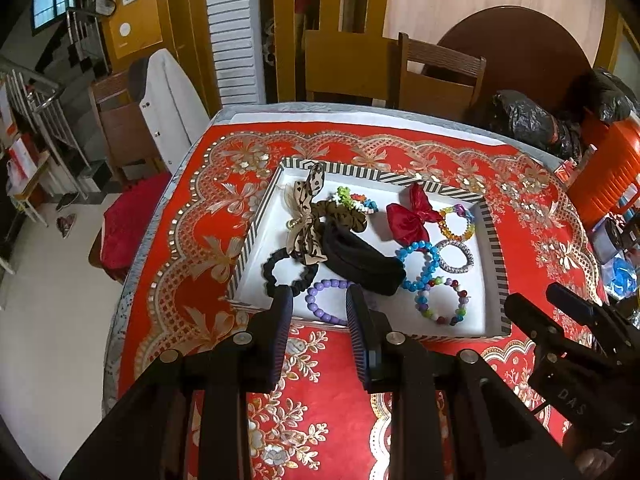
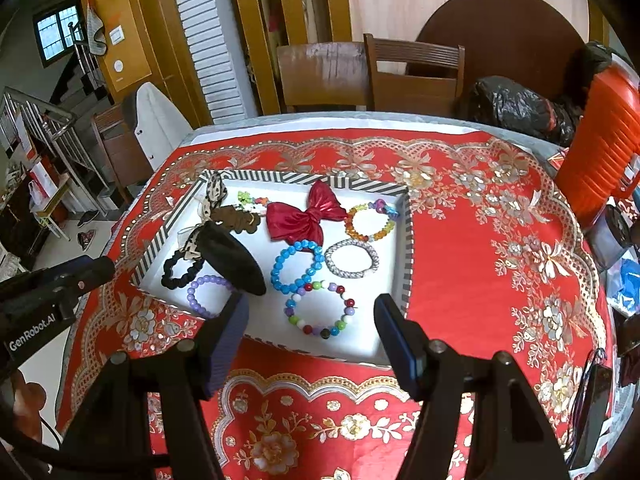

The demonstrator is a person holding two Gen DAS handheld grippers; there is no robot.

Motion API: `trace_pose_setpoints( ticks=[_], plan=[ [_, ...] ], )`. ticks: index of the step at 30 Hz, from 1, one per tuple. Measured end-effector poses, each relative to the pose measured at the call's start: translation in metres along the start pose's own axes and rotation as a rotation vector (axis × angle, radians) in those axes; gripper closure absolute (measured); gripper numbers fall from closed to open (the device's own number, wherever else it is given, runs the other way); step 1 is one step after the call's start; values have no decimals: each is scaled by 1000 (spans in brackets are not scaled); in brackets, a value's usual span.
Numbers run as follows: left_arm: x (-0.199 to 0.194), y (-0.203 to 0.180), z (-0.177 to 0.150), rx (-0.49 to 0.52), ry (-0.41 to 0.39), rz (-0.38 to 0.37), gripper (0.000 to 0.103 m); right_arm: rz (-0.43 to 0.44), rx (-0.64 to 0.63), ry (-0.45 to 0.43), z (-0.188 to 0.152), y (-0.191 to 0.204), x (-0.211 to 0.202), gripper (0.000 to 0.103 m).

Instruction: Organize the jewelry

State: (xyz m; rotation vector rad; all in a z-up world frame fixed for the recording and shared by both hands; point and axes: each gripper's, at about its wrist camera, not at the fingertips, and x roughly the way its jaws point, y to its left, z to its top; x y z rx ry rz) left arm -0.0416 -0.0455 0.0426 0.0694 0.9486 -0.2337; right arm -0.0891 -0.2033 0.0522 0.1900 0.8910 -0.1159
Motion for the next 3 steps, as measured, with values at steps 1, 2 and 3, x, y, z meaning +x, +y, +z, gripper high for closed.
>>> trace_pose_setpoints(
  ticks=[1, 2, 3],
  plan=[
    [0, 0, 0, 1, -1, 1, 89, -3, 4, 0, 0, -2, 0, 35],
    [1, -1, 1, 3, 1, 2, 89, -8, 10, 0, 0, -6, 0, 35],
    [2, -1, 2, 2, 7, -3, 89, -12, 17, -1, 0, -10, 0, 35]
  ],
)
